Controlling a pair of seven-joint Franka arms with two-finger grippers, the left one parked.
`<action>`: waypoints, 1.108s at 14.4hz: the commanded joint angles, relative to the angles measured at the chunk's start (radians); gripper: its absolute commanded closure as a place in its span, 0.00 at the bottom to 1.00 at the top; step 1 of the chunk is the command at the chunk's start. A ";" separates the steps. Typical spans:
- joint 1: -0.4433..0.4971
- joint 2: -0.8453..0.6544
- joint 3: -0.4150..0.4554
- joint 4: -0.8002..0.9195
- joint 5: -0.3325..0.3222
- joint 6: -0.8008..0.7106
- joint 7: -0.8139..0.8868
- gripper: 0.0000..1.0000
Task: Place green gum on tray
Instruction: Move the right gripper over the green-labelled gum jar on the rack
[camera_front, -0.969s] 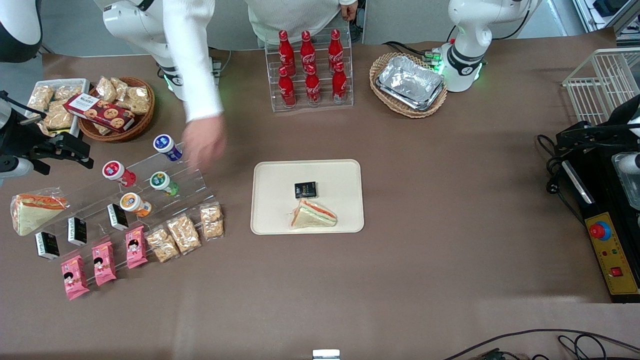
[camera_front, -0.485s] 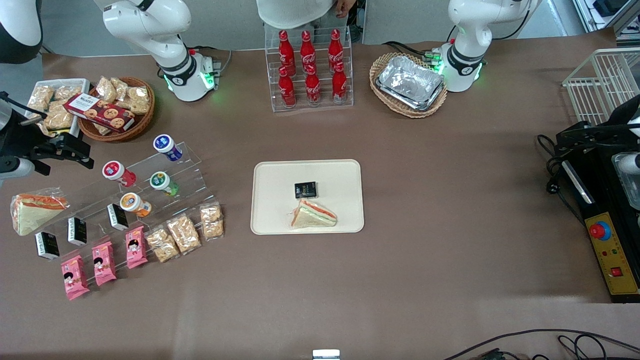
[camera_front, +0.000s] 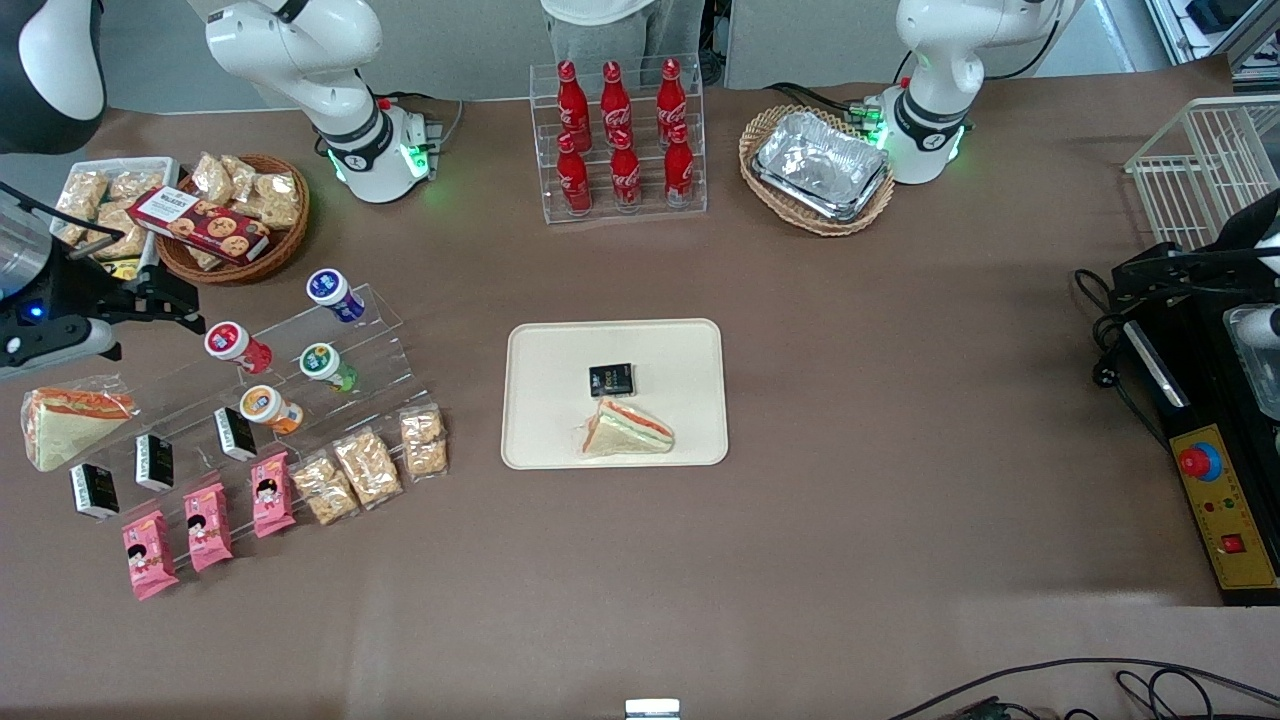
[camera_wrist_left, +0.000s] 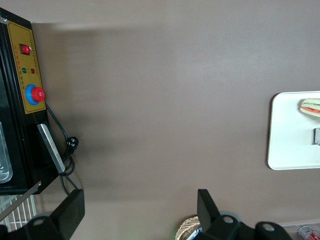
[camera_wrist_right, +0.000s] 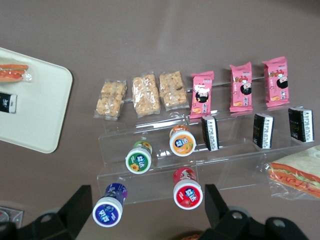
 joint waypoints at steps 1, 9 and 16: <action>0.008 -0.072 -0.006 -0.160 0.001 0.103 -0.020 0.00; 0.029 -0.137 0.002 -0.526 -0.004 0.457 -0.007 0.00; 0.046 -0.118 0.003 -0.723 -0.009 0.727 -0.020 0.00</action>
